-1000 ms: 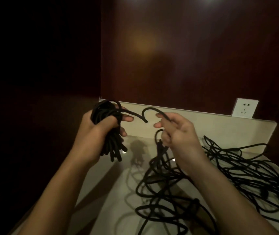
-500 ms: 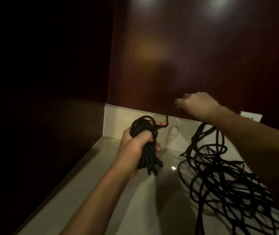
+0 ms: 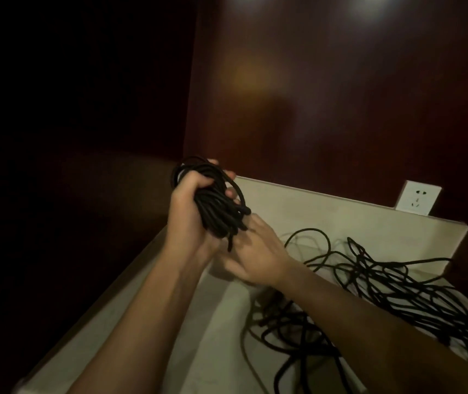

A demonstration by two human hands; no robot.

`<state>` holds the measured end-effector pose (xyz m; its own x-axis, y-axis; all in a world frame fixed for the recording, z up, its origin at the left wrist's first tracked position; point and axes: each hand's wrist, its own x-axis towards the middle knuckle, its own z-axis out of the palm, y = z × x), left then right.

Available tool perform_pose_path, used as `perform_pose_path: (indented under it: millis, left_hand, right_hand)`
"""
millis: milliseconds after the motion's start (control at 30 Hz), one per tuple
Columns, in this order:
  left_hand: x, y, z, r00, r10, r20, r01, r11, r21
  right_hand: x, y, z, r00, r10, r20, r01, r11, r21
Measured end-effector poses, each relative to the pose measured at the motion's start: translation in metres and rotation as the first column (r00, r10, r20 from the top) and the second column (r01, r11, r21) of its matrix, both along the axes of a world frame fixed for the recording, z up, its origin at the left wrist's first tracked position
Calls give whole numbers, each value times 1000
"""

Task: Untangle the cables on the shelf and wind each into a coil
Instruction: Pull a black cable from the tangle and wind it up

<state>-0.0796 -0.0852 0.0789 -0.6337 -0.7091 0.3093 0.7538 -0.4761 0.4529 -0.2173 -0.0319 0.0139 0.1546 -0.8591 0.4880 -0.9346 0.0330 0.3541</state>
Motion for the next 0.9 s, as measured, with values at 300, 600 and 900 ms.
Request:
perform_pose_path:
  millis: [300,600,900]
  left_hand:
    - [1,-15,1,992,107,-71,-92,978,188]
    - [5,-25,8,961,275,15,-274,948,164]
    - [7,-2,9,968,248,33,-249,967,46]
  right_hand:
    - [66,32,-12,716,60,695,9,995,-95]
    - [52,53,-4,687,180,704,-54,979,-198]
    - [62,55,1,674,82,734,-128,992,6]
